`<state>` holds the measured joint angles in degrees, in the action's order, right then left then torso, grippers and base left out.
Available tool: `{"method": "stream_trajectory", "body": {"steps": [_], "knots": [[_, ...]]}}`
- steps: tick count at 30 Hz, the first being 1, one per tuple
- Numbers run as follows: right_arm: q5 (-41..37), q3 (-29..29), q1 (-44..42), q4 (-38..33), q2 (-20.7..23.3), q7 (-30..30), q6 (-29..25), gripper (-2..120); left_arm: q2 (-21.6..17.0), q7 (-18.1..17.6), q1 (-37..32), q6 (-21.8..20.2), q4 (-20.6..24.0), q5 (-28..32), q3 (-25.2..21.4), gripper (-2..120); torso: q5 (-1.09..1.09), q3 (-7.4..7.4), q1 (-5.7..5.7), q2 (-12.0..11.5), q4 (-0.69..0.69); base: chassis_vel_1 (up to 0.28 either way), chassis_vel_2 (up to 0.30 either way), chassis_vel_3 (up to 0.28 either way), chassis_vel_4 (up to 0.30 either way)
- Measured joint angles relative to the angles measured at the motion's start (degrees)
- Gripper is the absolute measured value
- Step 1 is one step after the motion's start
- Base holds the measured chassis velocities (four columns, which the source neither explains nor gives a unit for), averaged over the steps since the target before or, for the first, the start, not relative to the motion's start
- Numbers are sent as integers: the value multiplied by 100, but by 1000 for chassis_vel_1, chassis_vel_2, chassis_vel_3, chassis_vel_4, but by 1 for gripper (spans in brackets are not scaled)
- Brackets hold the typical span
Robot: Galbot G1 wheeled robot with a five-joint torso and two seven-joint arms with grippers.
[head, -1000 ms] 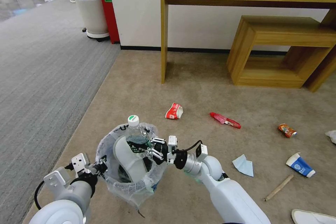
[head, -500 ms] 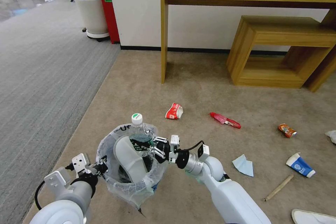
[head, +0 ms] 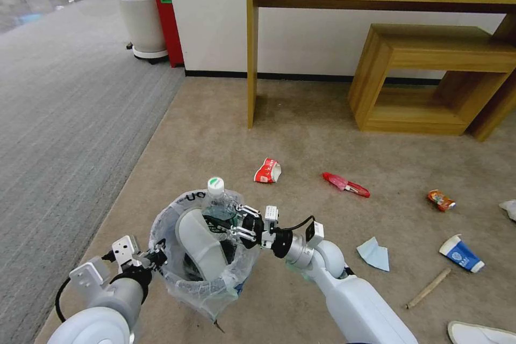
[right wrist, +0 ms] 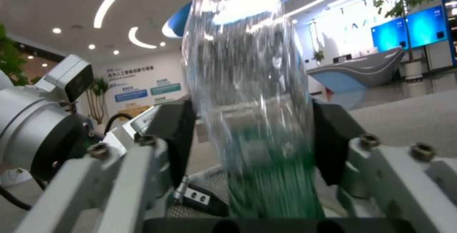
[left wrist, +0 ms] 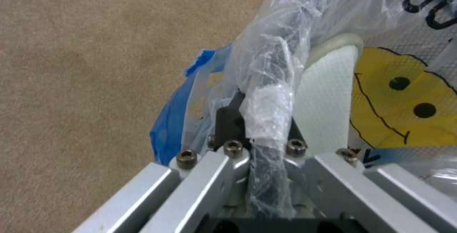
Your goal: Pick up the trash bin and place the garbage on the floor into it.
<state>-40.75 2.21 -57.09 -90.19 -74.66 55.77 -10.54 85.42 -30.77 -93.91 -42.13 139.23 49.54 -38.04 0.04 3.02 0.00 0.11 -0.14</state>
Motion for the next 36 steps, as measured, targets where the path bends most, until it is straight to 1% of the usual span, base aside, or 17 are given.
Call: {"method": "stream_trajectory", "body": {"steps": [1, 4, 5, 8, 10, 12, 13, 14, 15, 16, 18, 20, 22, 23, 26, 30, 36], "knots": [[0, 0, 0, 0, 0, 0, 0, 59, 0, 0, 0, 0, 0, 0, 0, 1, 0, 0, 0, 0, 0, 0, 0, 0, 0], [7, 2, -5, 12, 0, 8, -17, 72, 3, 0, 5, 0, -2, 0, 2, 1, 0, 0, 0, 0, 0, 0, 0, 0, 0], [7, 2, -5, 12, 0, 8, -17, 72, 3, 0, 5, 0, -2, 0, 2, 1, 0, 0, 0, 0, 0, 0, 0, 0, 0], [10, 53, -30, -14, 1, -8, -58, 89, 0, -1, 17, 0, -5, 1, -11, 1, 0, 0, 0, 0, 0, 0, 0, 0, 0], [12, 79, -39, -38, 1, -52, -80, 92, -1, -1, 21, 0, -5, 1, -16, 1, 0, 0, 0, 0, 0, 0, 0, 0, 0], [50, 218, -86, -159, 1, -458, -174, 99, -7, -4, 36, 0, -6, 3, -49, 1, 0, 0, 0, 0, 0, 0, 0, 0, 0], [50, 218, -86, -159, 1, -458, -174, 99, -7, -4, 36, 0, -6, 3, -49, 1, 0, 0, 0, 0, 0, 0, 0, 0, 0], [100, 370, -129, -279, 2, -872, -207, 100, -12, -19, 59, 0, -13, 4, -90, 1, 0, 0, 0, 0, 0, 0, 0, 0, 0], [100, 370, -129, -279, 2, -872, -207, 100, -12, -19, 59, 0, -13, 4, -90, 1, 0, 0, 0, 0, 0, 0, 0, 0, 0], [353, 790, -217, -544, 44, -1496, -260, 100, -37, -105, 122, 0, -62, 3, -208, 1, 0, 0, 0, 0, 0, 0, 0, 0, 0], [826, 1190, -345, -750, 113, -2050, -528, 100, -51, -169, 161, 0, -138, 0, -280, 1, 0, 0, 0, 0, 0, 0, 0, 0, 0], [901, 1267, -381, -785, 128, -2217, -621, 100, -51, -175, 168, 0, -154, -7, -293, 1, 1, 0, 0, 0, 0, 0, 0, 0, 0], [1113, 1532, -549, -928, 154, -2817, -773, 100, -50, -182, 180, 2, -192, -49, -339, 1, 1, 0, 0, 0, 0, 0, 0, 0, 0], [1113, 1532, -549, -928, 154, -2817, -773, 100, -50, -182, 180, 2, -192, -49, -339, 1, 1, 0, 0, 0, 0, 0, 0, 0, 0], [1275, 1940, -729, -1038, 151, -3445, -795, 100, -75, -76, 147, 165, -235, -193, -421, 1, 1, 0, 0, 0, -1, 0, 0, 0, 0], [1329, 2394, -905, -1080, 133, -3750, -801, 100, -112, 135, 133, 387, -304, -452, -526, 1, 1, 0, 0, 0, 0, 0, 0, 0, 0], [1469, 2828, -1174, -1126, 136, -3769, -945, 100, -170, 169, 183, 462, -309, -482, -607, 1, 1, 0, 0, 0, -1, 0, 0, 0, 0]]}}
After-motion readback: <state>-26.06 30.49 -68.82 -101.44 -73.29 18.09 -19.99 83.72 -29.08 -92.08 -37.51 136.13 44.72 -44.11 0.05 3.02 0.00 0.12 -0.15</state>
